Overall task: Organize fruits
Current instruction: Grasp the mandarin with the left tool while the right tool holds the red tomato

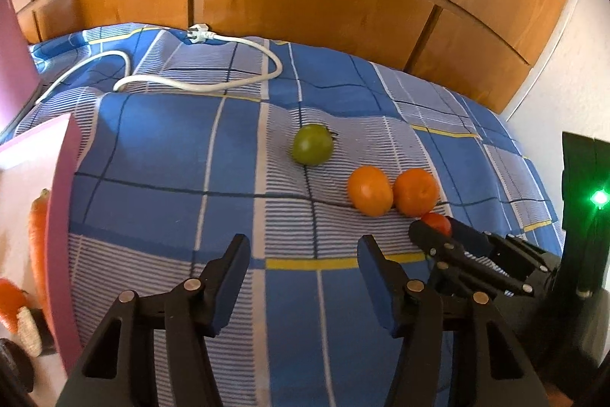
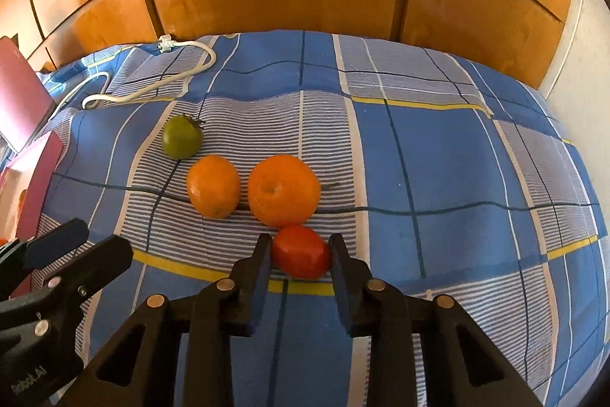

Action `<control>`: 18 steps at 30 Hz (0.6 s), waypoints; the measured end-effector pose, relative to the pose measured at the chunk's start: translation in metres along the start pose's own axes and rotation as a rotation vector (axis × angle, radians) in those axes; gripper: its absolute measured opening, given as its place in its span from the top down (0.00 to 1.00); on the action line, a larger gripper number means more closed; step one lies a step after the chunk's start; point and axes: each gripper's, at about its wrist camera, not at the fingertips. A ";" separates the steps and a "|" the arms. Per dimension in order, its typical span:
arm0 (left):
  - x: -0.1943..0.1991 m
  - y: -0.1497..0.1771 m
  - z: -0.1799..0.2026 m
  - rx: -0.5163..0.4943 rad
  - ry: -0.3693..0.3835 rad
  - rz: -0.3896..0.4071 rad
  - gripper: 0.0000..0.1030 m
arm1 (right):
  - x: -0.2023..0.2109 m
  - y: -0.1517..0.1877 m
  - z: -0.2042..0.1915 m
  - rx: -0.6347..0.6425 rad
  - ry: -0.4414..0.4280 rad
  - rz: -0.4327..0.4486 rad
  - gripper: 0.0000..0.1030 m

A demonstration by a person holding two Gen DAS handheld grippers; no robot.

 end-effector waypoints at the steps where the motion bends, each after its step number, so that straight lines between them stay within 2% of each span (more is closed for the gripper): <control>1: -0.001 -0.002 0.002 0.000 0.004 -0.001 0.44 | -0.001 0.000 0.001 0.002 -0.001 0.002 0.71; 18: -0.023 -0.024 0.025 -0.005 0.051 -0.011 0.44 | -0.002 0.002 0.009 0.023 -0.050 0.020 0.71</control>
Point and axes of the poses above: each gripper's, at about its wrist camera, not at the fingertips, and x roughly against the way its jaws point, z to its right, y to its underside, and after that the axes turned 8 degrees about -z, right-handed
